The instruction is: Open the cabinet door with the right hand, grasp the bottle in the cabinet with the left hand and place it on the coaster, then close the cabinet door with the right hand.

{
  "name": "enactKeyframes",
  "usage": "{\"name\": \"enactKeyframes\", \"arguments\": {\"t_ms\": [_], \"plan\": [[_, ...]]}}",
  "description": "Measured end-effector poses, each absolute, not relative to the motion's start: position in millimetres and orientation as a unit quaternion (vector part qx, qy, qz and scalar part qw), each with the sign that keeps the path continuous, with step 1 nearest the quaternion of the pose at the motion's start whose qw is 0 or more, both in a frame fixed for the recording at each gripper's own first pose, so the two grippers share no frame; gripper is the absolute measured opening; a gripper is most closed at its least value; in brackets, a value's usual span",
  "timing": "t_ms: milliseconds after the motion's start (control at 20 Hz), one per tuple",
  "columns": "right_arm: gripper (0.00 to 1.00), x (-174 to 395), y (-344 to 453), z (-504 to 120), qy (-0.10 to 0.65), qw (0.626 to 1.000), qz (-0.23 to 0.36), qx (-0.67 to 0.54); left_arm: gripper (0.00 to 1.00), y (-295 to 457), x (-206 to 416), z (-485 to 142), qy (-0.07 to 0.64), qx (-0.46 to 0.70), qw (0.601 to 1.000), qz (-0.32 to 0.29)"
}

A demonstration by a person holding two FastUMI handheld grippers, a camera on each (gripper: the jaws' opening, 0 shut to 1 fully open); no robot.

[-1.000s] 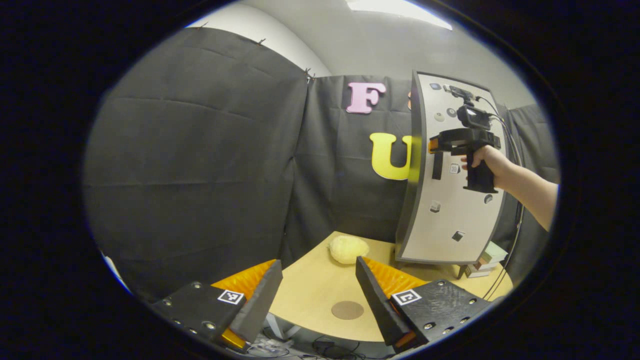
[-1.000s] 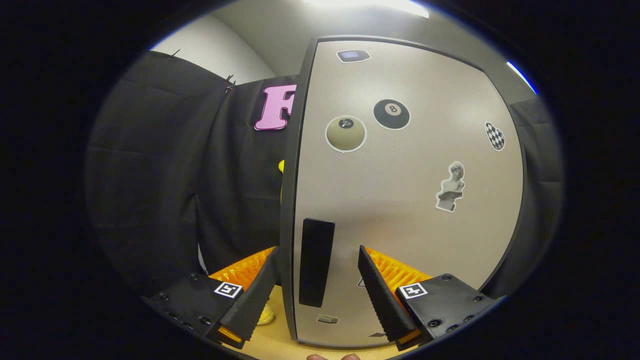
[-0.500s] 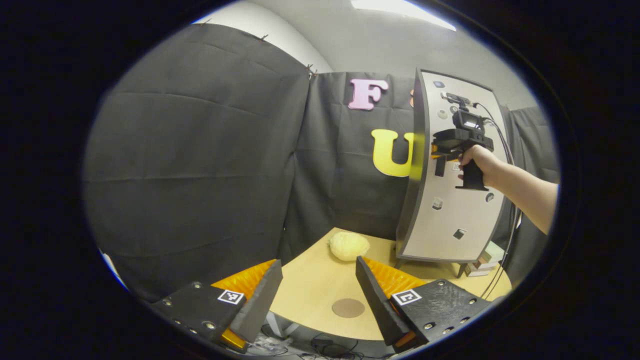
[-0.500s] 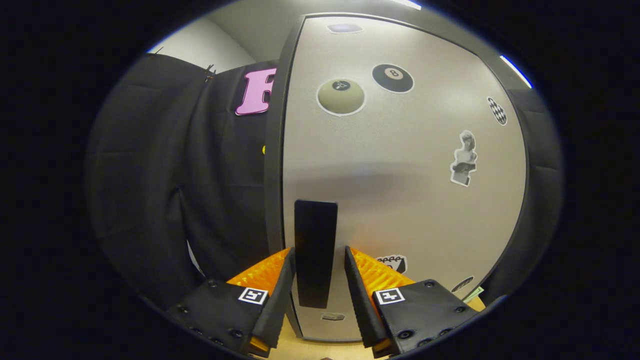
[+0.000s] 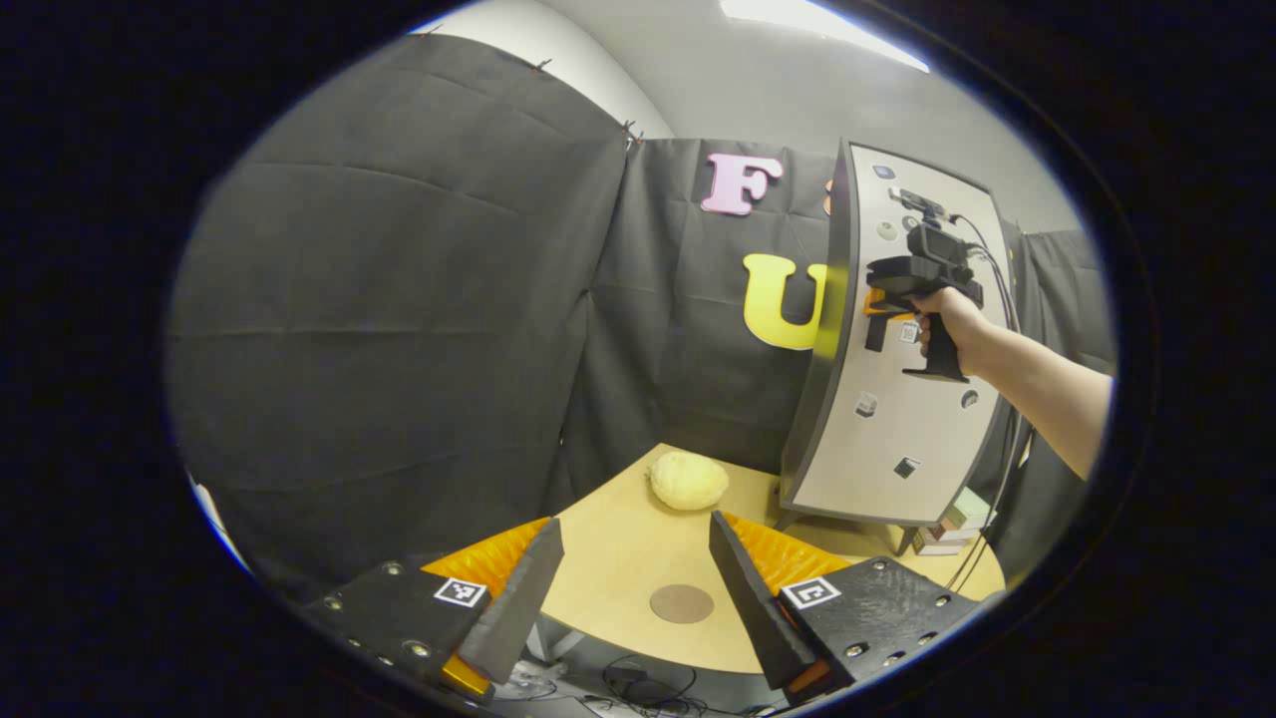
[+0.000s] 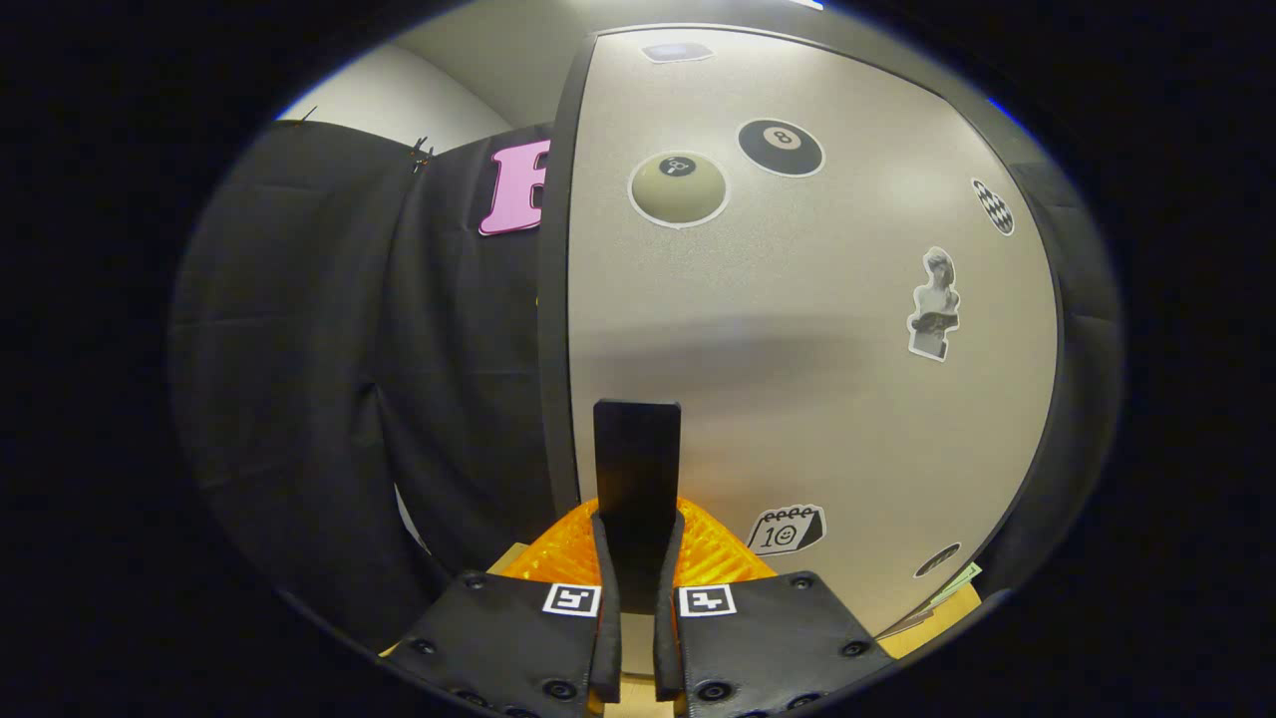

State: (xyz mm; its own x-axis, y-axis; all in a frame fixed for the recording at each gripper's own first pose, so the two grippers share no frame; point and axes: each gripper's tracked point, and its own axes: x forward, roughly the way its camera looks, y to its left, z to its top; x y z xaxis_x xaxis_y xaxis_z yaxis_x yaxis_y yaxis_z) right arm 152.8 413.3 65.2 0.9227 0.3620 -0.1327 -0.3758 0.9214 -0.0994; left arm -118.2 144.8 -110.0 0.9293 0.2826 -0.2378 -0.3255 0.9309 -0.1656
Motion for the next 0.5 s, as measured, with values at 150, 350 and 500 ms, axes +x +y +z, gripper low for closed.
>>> {"name": "enactKeyframes", "arguments": {"t_ms": [150, 350, 500], "plan": [[0.10, 138, 412, 66, 0.058, 0.973, 0.209, -0.073, 0.89, 140, -114, -115, 0.105, -0.110, 0.979, 0.138], [0.10, 113, 406, 68, 0.054, 0.966, 0.245, -0.067, 0.89, 141, -117, -107, 0.096, -0.114, 0.980, 0.135], [0.10, 95, 396, 69, 0.053, 0.960, 0.267, -0.072, 0.89, 128, -125, -96, 0.088, -0.116, 0.980, 0.134]]}}
